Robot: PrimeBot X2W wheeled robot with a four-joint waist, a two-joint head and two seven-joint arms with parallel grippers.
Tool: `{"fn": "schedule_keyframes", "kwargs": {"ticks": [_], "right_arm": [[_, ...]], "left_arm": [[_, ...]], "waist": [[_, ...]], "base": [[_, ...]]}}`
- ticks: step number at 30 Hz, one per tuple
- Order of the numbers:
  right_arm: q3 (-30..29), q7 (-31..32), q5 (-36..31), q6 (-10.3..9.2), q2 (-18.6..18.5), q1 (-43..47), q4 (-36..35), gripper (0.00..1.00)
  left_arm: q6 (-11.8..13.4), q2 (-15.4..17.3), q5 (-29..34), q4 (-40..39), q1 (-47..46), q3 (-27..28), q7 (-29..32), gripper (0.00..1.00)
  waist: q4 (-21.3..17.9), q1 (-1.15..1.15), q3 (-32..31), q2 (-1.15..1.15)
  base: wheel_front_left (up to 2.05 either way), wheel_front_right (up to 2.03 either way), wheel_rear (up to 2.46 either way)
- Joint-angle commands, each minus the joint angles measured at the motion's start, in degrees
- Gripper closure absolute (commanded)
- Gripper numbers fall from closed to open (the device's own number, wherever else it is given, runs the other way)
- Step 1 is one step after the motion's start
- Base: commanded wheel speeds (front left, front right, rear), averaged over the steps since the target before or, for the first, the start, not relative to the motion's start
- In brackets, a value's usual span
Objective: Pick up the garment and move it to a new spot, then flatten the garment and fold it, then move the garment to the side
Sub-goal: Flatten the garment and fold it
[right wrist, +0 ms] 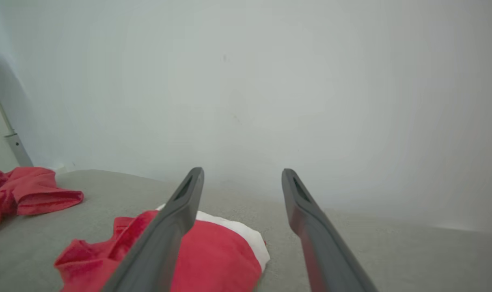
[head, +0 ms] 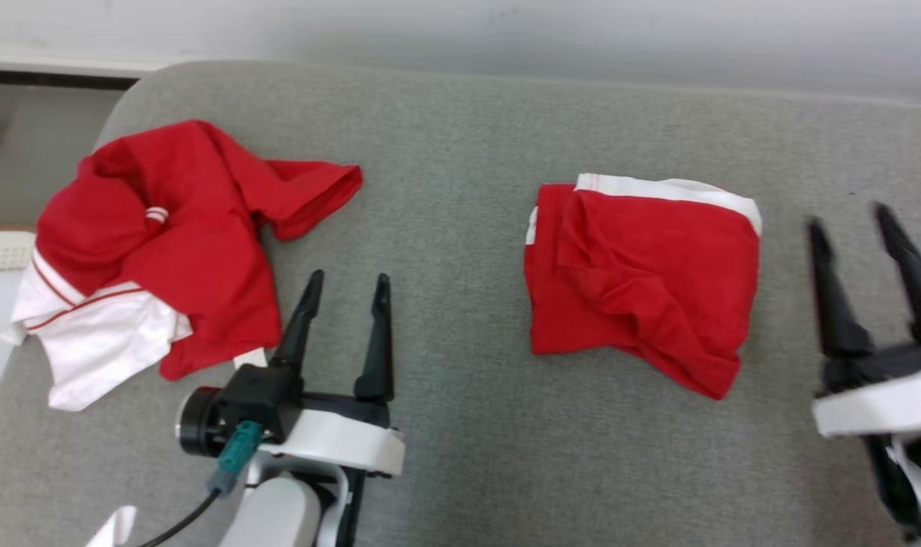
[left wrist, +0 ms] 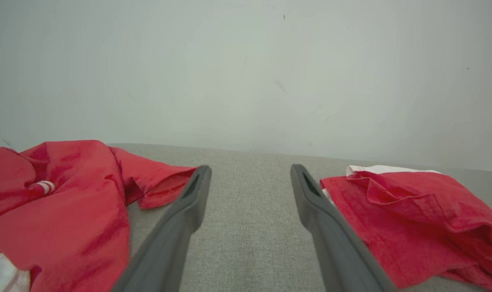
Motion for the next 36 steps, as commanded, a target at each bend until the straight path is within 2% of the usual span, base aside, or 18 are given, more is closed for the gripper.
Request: {"fn": "schedule_keyframes", "kwargs": {"ticks": [1,6,10,22,36], "right_arm": [[-3.0,-0.3,-1.0,-0.12,0.2,3.4,-1.0,0.0],[-9.9,0.7,-2.9,-0.12,1.6,11.4,-3.5,0.0],[-11.8,1.7,-3.7,-0.12,3.9,16.3,-6.1,0.0],[-12.5,4.9,-4.9,-0.12,7.6,22.9,-10.6,0.0],[-12.8,6.4,-4.5,-0.12,7.1,22.3,-11.7,0.0]], "left_arm": [[-0.2,1.0,0.7,0.4,1.0,0.8,0.0,0.0],[0.2,2.7,1.9,1.0,2.8,2.2,0.0,0.0],[0.3,4.1,2.0,1.7,4.9,2.8,0.0,0.0],[0.1,6.0,1.3,2.2,9.2,2.1,1.0,0.0],[0.2,6.3,1.5,0.9,7.8,1.1,1.0,0.0]], "waist": [[-1.1,0.0,-0.8,0.0],[-3.2,0.0,-2.9,0.0],[-4.7,0.0,-4.7,0.0],[-6.2,0.0,-9.5,0.0],[-5.7,0.0,-8.4,0.0]], "base": [[0.0,0.0,0.0],[0.0,0.0,0.0],[0.0,0.0,0.0],[0.0,0.0,0.0],[0.0,0.0,0.0]]}}
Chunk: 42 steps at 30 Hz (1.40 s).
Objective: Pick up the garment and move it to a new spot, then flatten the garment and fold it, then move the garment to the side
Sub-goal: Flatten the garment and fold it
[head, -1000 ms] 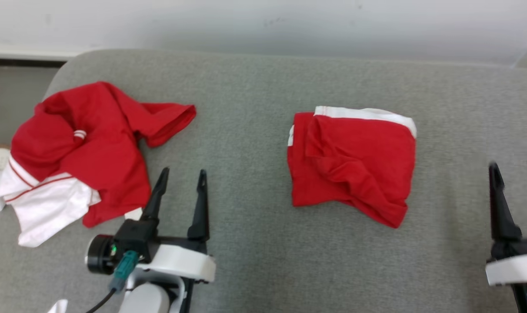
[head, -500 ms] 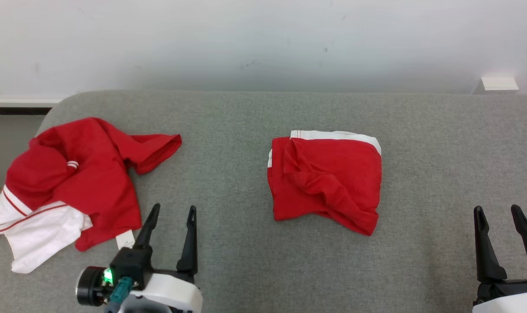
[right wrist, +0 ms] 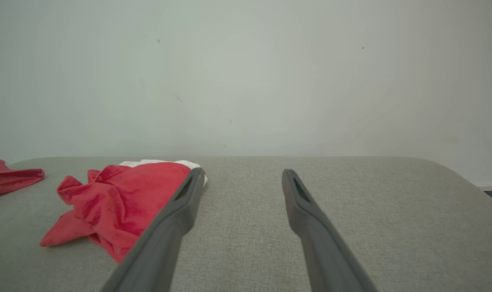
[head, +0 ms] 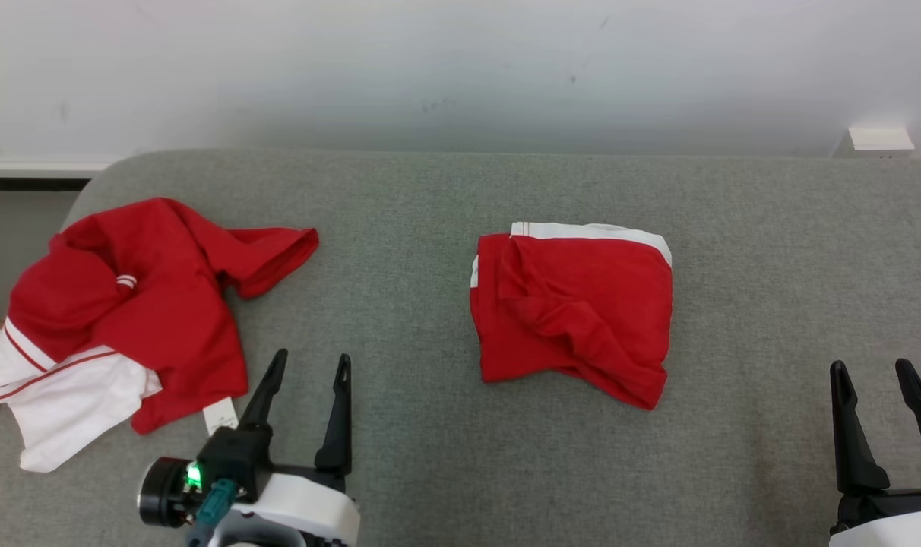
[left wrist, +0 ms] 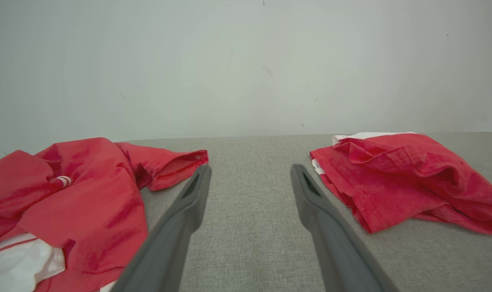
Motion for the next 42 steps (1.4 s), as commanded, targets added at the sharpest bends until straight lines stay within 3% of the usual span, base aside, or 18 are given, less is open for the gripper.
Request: {"fn": "schedule_keyframes", "kwargs": {"ticks": [1,2,3,9,16,22,42], "right_arm": [[-0.2,0.1,0.5,-0.12,-0.5,-0.7,0.3,0.51],[0.0,0.5,0.7,-0.12,-0.7,-1.2,0.7,0.9],[0.3,0.7,1.0,-0.12,-1.0,-1.8,1.2,1.0],[3.0,1.1,2.2,-0.12,-3.3,-7.0,6.6,1.0],[13.7,0.3,4.7,-0.12,-6.9,-19.1,18.5,1.0],[22.1,-1.2,7.6,-0.12,-7.6,-27.7,28.6,1.0],[44.9,-1.7,14.2,-0.12,-5.9,-36.9,40.9,1.0]], "left_arm": [[0.1,0.3,0.4,-0.3,-0.6,-0.1,-0.4,0.0],[0.1,0.3,0.5,-0.4,-0.8,-0.3,-0.4,0.0],[0.1,0.1,0.6,-0.6,-1.2,-0.4,-0.4,0.0],[-0.6,-0.7,1.1,-0.9,-3.5,-1.9,-0.5,0.0],[-1.6,-2.7,1.7,-0.3,-7.5,-4.3,-1.0,0.0],[-1.8,-4.2,1.3,0.7,-9.3,-5.5,-1.3,0.0],[-2.0,-5.8,0.9,0.3,-9.7,-5.3,-1.4,0.0]], "waist": [[0.5,0.0,0.2,0.0],[0.7,0.0,0.4,0.0],[1.0,0.0,0.7,0.0],[4.1,0.0,3.2,0.0],[9.0,0.0,7.1,0.0],[11.6,0.0,8.3,0.0],[11.6,0.0,8.9,0.0]], "base": [[0.0,0.0,0.0],[0.0,0.0,0.0],[0.0,0.0,0.0],[0.0,0.0,0.0],[0.0,0.0,0.0],[0.0,0.0,0.0],[0.0,0.0,0.0]]}}
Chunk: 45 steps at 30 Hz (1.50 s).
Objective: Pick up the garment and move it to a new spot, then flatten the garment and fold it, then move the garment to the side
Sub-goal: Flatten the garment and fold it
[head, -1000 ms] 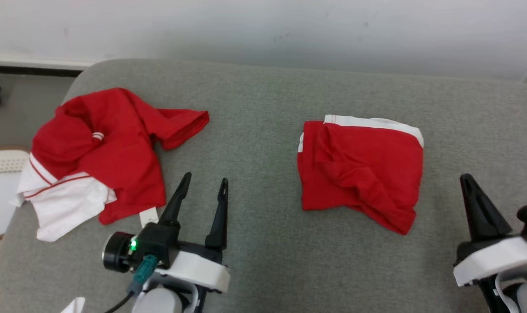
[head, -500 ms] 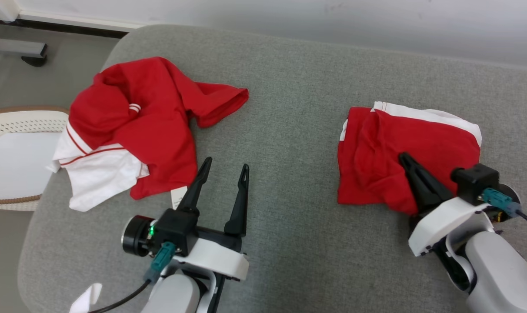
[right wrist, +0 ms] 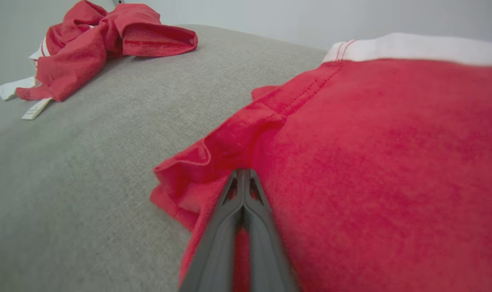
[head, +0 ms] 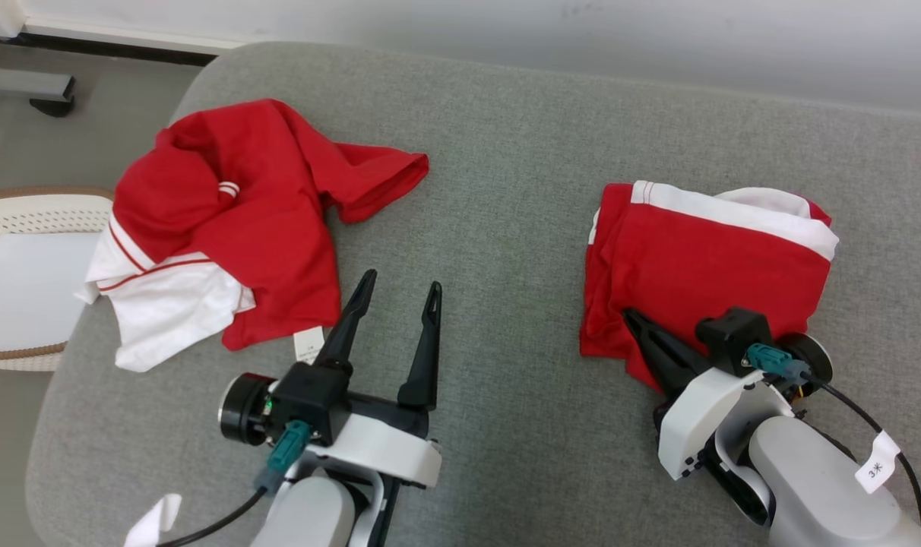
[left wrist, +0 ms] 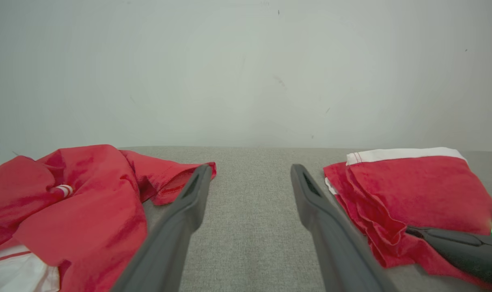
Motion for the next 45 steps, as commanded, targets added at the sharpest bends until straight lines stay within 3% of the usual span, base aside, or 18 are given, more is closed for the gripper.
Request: {"fn": "schedule_keyframes", "kwargs": {"ticks": [1,4,5,6,11,18,26,37,45], "right_arm": [[1.0,-0.5,0.4,-0.12,0.0,0.0,1.2,1.0],[0.2,-3.1,0.4,-0.12,-0.1,0.3,0.8,1.0],[-0.2,-3.9,0.4,-0.12,0.0,0.8,0.3,0.57],[-0.6,-4.7,0.1,-0.12,-0.1,1.1,-0.5,0.0],[-5.6,-7.4,-1.5,-0.12,-1.4,4.7,-6.2,0.0],[-20.5,-8.3,-4.9,-0.12,-2.2,13.8,-15.7,0.0],[-36.0,-3.5,-10.2,-0.12,0.9,27.3,-27.0,0.0],[-40.3,5.5,-14.2,-0.12,6.2,39.7,-39.7,0.0],[-41.2,8.3,-15.7,-0.12,7.5,44.0,-43.2,0.0]], "left_arm": [[0.0,-0.1,-0.3,0.2,0.4,0.2,-0.1,0.0],[0.0,-0.1,-0.4,0.4,0.9,0.5,-0.1,0.0],[0.1,-0.1,-0.4,0.4,1.2,0.7,-0.1,0.0],[0.1,-0.1,-0.4,0.4,1.4,0.9,-0.1,0.0],[0.1,0.8,0.0,0.7,2.9,2.6,-0.1,0.0],[0.4,2.5,0.3,0.2,5.0,5.2,-0.1,0.0],[0.2,4.7,0.0,0.7,8.5,7.0,-0.1,0.0],[-0.7,6.7,-1.3,2.5,13.9,6.4,0.7,0.0],[-0.7,7.1,-2.2,2.9,15.8,6.2,1.3,0.0]], "waist": [[-0.1,0.0,-0.3,0.0],[-0.5,0.0,-1.0,0.0],[-0.8,0.0,-1.3,0.0],[-1.1,0.0,-1.6,0.0],[-3.0,0.0,-3.3,0.0],[-5.9,0.0,-5.2,0.0],[-9.2,0.0,-9.3,0.0],[-11.5,0.0,-15.8,0.0],[-11.6,0.0,-18.1,0.0]], "base": [[0.0,0.0,0.0],[0.0,0.0,0.0],[0.0,0.0,0.0],[0.0,0.0,0.0],[0.0,0.0,0.0],[0.0,0.0,0.0],[0.0,0.0,0.0],[0.0,0.0,0.0],[0.0,0.0,0.0]]}}
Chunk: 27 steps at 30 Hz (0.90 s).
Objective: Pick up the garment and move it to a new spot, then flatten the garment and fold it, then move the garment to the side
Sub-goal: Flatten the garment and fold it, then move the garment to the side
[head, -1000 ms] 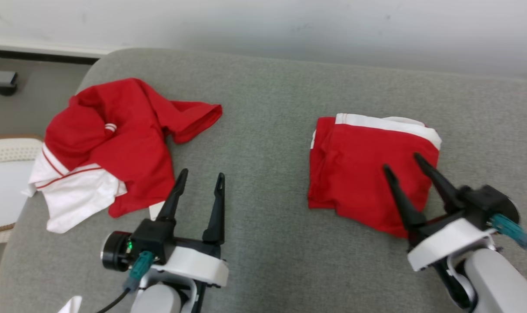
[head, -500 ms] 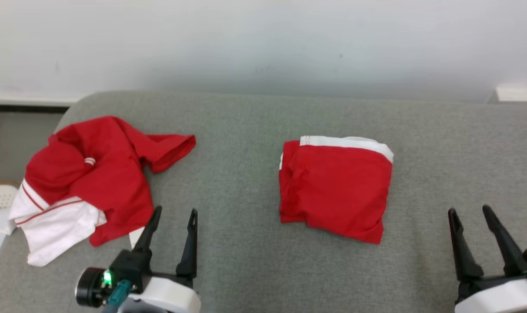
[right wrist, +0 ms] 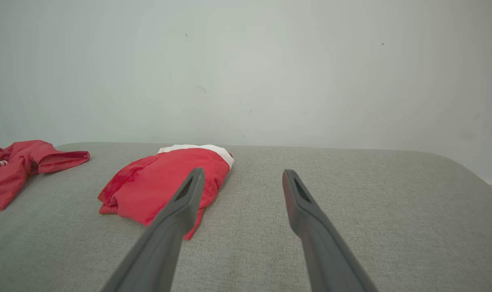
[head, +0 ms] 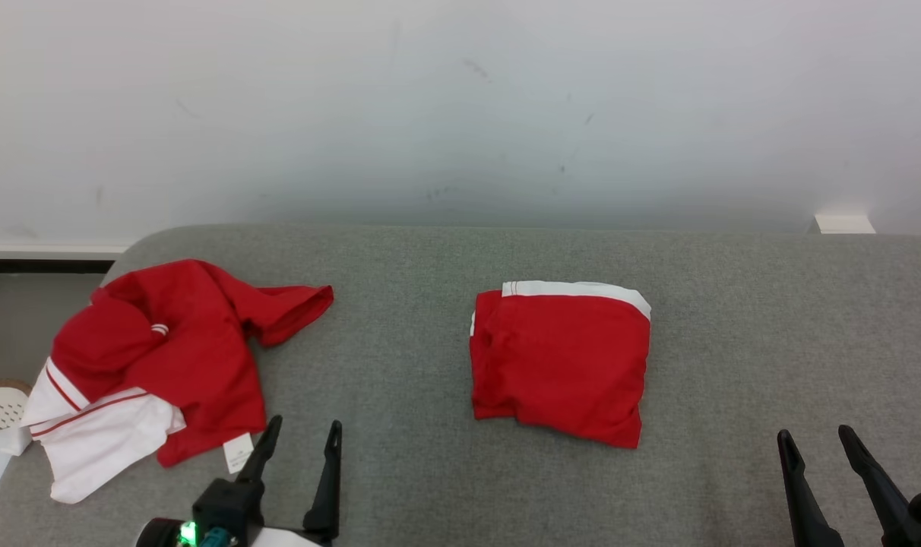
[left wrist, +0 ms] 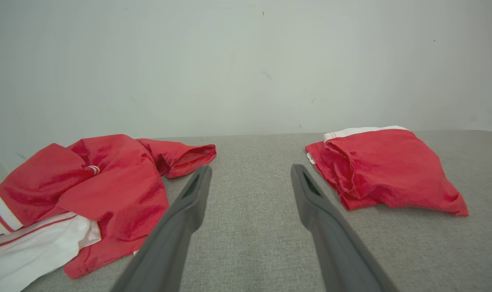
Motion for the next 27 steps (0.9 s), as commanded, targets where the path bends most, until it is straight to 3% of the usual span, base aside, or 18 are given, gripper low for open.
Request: {"fn": "schedule_keyframes", "kwargs": {"ticks": [1,27], "right_arm": [[-0.3,0.3,-0.6,-0.12,0.2,0.9,-0.7,0.0],[-2.0,2.2,-1.2,-0.12,1.2,1.1,-4.2,0.0]], "left_arm": [[-0.1,0.6,-0.3,0.1,0.7,0.1,0.1,0.0],[0.4,0.6,-1.0,-0.6,-1.8,-1.0,-0.3,0.0]], "waist": [[0.0,0.01,-0.3,0.0],[1.3,0.01,1.2,0.0]], "base": [[0.0,0.0,0.0],[0.0,0.0,0.0]]}}
